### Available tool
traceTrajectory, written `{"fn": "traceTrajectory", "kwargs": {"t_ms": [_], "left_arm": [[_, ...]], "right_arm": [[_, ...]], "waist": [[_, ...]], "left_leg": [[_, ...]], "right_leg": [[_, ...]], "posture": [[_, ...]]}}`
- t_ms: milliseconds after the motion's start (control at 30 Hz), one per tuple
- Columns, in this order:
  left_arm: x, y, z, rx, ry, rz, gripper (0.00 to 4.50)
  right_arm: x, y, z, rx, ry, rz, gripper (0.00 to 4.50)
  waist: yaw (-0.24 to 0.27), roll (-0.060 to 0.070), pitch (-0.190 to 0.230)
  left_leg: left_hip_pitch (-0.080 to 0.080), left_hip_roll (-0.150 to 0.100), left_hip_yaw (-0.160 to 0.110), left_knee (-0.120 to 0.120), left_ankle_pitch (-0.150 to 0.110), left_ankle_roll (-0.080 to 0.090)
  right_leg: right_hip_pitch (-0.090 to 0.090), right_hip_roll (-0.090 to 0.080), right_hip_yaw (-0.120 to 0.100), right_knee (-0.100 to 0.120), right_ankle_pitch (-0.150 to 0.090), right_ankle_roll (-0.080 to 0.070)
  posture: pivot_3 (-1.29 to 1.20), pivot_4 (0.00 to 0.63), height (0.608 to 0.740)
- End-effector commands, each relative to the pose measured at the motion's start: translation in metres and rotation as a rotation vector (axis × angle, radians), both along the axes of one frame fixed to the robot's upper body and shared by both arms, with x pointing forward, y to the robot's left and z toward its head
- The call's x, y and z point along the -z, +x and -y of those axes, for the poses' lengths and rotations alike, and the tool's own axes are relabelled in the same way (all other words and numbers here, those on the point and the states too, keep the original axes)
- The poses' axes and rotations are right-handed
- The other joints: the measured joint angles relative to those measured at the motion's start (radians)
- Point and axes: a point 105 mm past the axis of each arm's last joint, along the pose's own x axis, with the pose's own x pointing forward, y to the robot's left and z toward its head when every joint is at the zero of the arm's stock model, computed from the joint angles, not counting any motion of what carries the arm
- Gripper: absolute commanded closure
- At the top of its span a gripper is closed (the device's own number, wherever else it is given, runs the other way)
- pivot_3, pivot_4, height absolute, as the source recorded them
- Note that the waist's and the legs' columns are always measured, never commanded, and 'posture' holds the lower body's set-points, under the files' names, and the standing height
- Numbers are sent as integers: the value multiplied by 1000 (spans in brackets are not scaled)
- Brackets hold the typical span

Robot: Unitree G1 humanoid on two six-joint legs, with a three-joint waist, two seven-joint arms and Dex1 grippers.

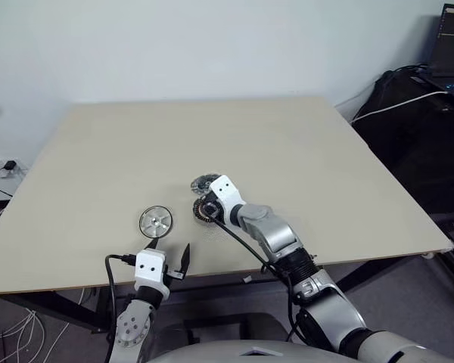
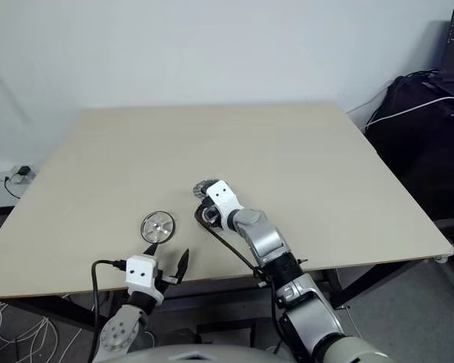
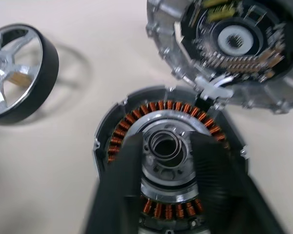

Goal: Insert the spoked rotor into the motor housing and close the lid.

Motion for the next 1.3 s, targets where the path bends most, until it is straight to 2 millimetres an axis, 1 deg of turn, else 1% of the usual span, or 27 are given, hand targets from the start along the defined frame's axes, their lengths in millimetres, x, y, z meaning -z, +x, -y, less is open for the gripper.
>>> {"fn": "traceTrajectory", "kwargs": {"t_ms": [33, 67, 267, 433, 733, 1033, 1300], "left_arm": [[-10, 6, 2, 9, -11, 49, 0], [-10, 6, 2, 10, -11, 49, 0], [-10, 6, 2, 15, -11, 49, 0], [-9, 6, 3, 15, -11, 48, 0], [-9, 5, 2, 6, -11, 48, 0], [-9, 4, 1, 0, -12, 48, 0], [-9, 4, 2, 2, -14, 48, 0]], "right_arm": [[-16, 5, -4, 2, 36, 49, 4149], [-16, 6, -5, 4, 35, 48, 4488], [-10, 8, -11, 8, 9, 40, 4488], [-9, 11, -21, -1, 5, 36, 4488], [-9, 12, -27, -18, 8, 35, 4488], [-2, 13, -23, -7, -8, 23, 4488], [-2, 14, -17, 2, -13, 23, 4488]], "waist": [[0, 0, 0], [0, 0, 0], [0, 0, 0], [-1, 0, 0], [-1, 0, 0], [-1, 0, 0], [0, 0, 0]], "left_leg": [[0, 0, 0, 0, 0, 0], [0, 0, 0, 0, 0, 0], [0, 0, 0, 0, 0, 0], [0, 0, 0, 0, 0, 0], [0, 0, 0, 0, 0, 0], [0, 0, 0, 0, 0, 0], [0, 0, 0, 0, 0, 0]], "right_leg": [[0, 0, 0, 0, 0, 0], [0, 0, 0, 0, 0, 0], [0, 0, 0, 0, 0, 0], [0, 0, 0, 0, 0, 0], [0, 0, 0, 0, 0, 0], [0, 0, 0, 0, 0, 0], [0, 0, 0, 0, 0, 0]], "posture": [[0, 0, 740], [0, 0, 740], [0, 0, 740], [0, 0, 740], [0, 0, 740], [0, 0, 740], [0, 0, 740]]}}
